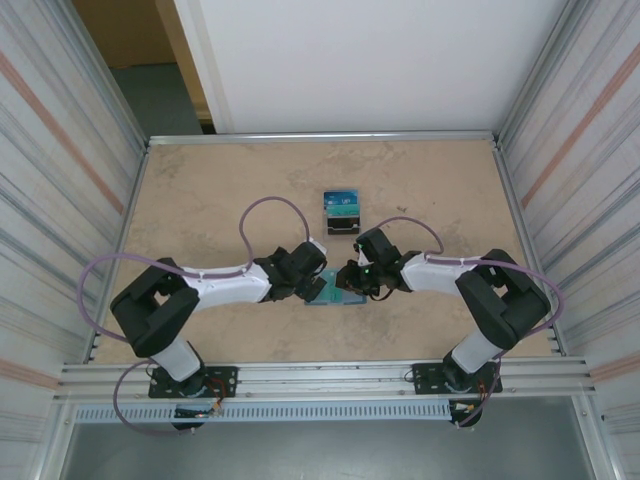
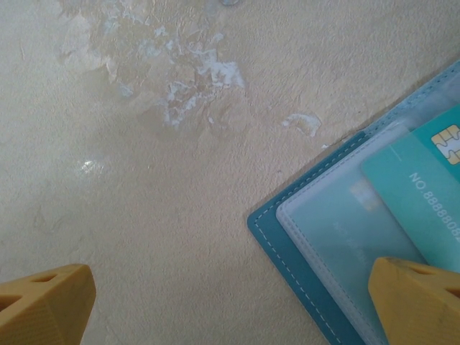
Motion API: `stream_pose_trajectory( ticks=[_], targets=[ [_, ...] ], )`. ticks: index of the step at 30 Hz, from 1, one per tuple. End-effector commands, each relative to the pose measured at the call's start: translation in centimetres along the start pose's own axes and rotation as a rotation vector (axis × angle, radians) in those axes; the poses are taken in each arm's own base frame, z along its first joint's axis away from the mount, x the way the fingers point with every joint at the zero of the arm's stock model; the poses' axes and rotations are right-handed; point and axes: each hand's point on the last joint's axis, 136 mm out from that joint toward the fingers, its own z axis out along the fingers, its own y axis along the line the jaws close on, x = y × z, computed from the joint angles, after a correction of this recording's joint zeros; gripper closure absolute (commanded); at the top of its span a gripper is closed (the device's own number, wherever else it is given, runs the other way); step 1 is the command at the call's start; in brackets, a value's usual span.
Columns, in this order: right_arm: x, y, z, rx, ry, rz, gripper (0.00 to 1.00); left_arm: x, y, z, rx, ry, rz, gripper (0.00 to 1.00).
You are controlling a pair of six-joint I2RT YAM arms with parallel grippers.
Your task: Take the credit cards out of the card holder
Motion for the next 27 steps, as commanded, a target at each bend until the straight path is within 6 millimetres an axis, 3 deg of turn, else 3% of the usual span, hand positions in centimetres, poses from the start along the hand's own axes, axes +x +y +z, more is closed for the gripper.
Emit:
stream_pose_trajectory(
  ticks=[1,9,12,18,27],
  targets=[
    [0.4,-0.8,0.6,-0.012,0.022,0.045,0.77,2.4,-0.6,0.5,-0.008,0.097,0.086,0.01],
    [0.1,0.6,-0.3,-0.097,0.003,0.031,0.82,3.1,-0.8,0.7,-0.018,0.122,0.105,0.01],
    [0.0,0.6,-0.8,-0.089,-0.009,0.017,0.88,3.1,-0.8,0.7,-0.019,0.121,0.104,0.01],
    [-0.1,-0.4,-1.2,-0.034,-0.029,0.011,0.99,3.2,-0.6,0.6,-0.025,0.120,0.103,0.01],
    [-0.4,-2.3,-3.0,0.087,-0.064,-0.007,1.00,2.6,-0.2,0.0,-0.036,0.088,0.097,0.01]
  ],
)
